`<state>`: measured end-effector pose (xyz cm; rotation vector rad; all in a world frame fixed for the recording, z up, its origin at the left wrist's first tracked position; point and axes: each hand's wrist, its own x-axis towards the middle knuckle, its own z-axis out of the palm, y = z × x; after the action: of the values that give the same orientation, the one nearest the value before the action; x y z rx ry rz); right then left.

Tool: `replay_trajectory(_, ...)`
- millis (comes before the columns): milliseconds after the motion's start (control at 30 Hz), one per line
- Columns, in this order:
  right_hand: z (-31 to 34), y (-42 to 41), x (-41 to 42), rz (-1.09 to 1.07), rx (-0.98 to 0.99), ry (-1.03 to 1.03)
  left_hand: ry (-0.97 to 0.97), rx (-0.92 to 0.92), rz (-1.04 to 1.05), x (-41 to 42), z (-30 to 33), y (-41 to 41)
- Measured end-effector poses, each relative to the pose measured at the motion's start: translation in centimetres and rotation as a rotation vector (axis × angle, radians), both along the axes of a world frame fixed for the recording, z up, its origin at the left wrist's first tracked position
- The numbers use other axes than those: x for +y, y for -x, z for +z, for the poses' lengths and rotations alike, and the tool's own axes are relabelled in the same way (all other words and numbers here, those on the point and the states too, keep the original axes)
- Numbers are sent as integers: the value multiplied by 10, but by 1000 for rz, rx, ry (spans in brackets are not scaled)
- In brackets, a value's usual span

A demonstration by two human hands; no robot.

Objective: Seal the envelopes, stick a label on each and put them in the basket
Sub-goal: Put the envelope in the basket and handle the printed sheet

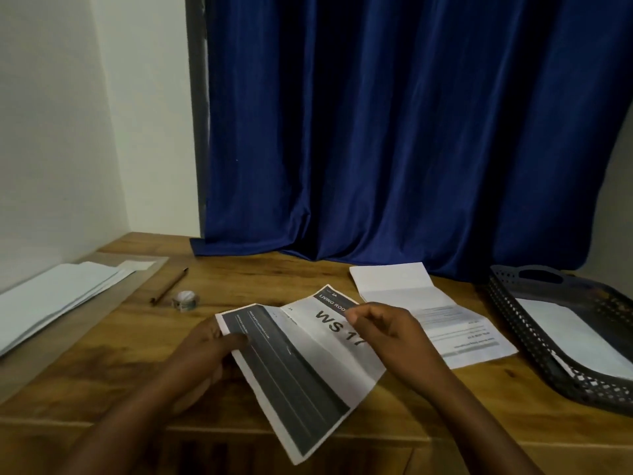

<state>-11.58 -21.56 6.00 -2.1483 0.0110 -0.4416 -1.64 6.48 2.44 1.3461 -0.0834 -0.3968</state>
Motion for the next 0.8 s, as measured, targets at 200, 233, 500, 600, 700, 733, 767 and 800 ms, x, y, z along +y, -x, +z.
replay_trajectory(200,-32,9,13,28,141,331,-176,-124,227,33,11,-20)
replay_trajectory(233,-36,10,18,32,140,415,-301,-201,320,35,11,-18)
replay_trajectory(500,-39,35,40,-17,119,665,-1016,-878,42,17,-5,22)
replay_trajectory(600,-34,34,45,-103,-6,597,-1212,-1001,-56,1,-7,31)
replay_trajectory(700,-30,23,56,-158,-35,597,-1288,-1038,-79,-14,-7,35)
replay_trajectory(733,-30,18,61,-164,-40,599,-1330,-1051,-103,-18,-9,35)
replay_trajectory(767,-30,13,67,-157,-42,611,-1376,-1056,-134,-23,-13,35)
replay_trajectory(800,-31,7,73,-132,-35,633,-1414,-1048,-166,-26,-17,34)
